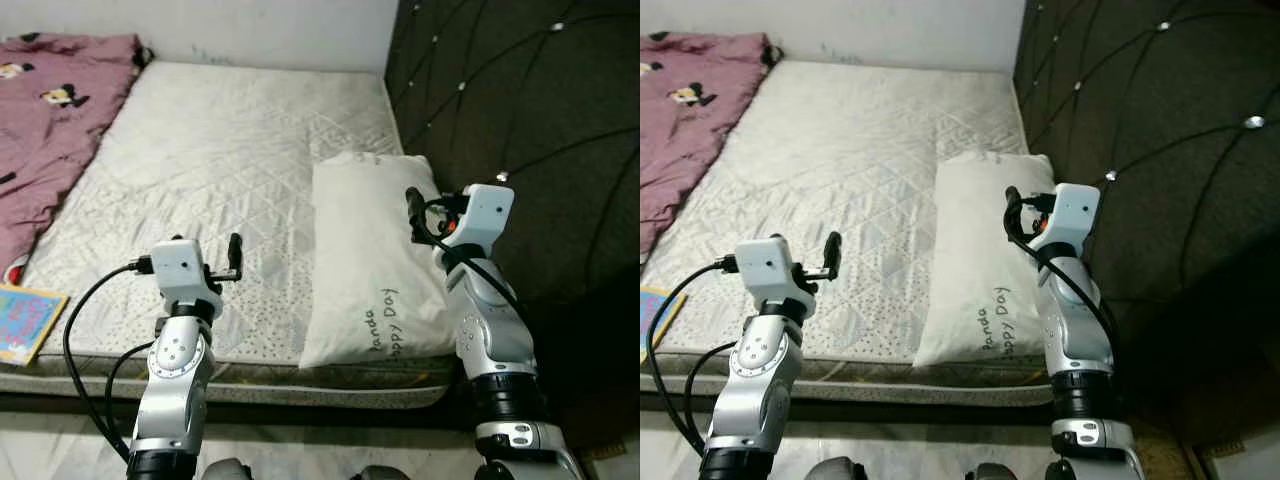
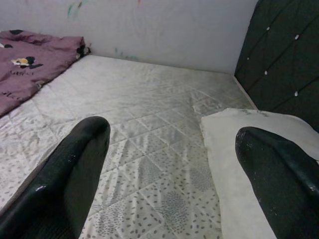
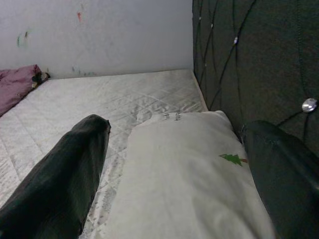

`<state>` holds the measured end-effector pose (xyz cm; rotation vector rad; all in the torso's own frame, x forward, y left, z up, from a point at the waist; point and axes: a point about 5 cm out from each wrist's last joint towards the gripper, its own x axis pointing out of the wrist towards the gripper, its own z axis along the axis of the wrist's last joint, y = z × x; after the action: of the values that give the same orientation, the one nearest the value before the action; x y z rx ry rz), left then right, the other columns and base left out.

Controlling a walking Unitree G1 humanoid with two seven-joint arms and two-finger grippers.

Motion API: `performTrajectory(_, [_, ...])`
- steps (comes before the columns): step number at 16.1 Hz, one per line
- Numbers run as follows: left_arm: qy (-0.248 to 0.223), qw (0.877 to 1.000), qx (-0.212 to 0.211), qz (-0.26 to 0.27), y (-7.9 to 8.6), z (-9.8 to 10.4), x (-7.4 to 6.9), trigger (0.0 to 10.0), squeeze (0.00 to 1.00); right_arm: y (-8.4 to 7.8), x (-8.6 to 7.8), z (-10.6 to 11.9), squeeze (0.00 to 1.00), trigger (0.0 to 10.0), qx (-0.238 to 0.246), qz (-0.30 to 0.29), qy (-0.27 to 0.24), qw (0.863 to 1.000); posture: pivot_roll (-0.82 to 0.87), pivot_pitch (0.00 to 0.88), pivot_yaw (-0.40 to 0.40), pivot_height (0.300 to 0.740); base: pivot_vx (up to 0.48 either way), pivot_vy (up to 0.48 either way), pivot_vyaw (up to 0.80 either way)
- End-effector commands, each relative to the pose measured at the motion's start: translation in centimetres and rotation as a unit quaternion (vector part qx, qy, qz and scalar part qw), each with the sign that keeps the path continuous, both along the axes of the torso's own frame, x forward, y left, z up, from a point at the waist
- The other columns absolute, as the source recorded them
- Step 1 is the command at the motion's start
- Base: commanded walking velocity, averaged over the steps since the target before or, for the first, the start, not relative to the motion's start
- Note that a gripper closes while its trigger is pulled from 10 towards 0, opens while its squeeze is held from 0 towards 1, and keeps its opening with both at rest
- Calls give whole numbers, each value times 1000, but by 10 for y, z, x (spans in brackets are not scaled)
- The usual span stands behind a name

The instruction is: Clean up the room

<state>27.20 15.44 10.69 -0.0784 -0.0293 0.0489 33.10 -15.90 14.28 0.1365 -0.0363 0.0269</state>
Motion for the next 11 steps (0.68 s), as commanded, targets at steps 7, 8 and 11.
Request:
performTrajectory(7, [1, 1000, 4, 1, 2, 2, 1, 10000, 0, 6, 3, 3, 0, 10000, -2, 11, -2, 1000, -57, 3, -19, 740, 0, 358, 0])
performTrajectory(8, [1, 1000, 5, 1, 2, 2, 2, 10000, 0, 5, 3, 3, 0, 10000, -2, 11, -2, 1000, -59, 3, -19, 740, 0, 382, 0])
performTrajectory(11, [1, 1000, 6, 2, 2, 2, 2, 10000, 0, 5, 3, 3, 0, 10000, -6, 12, -1, 1000, -61, 2, -19, 740, 0, 382, 0])
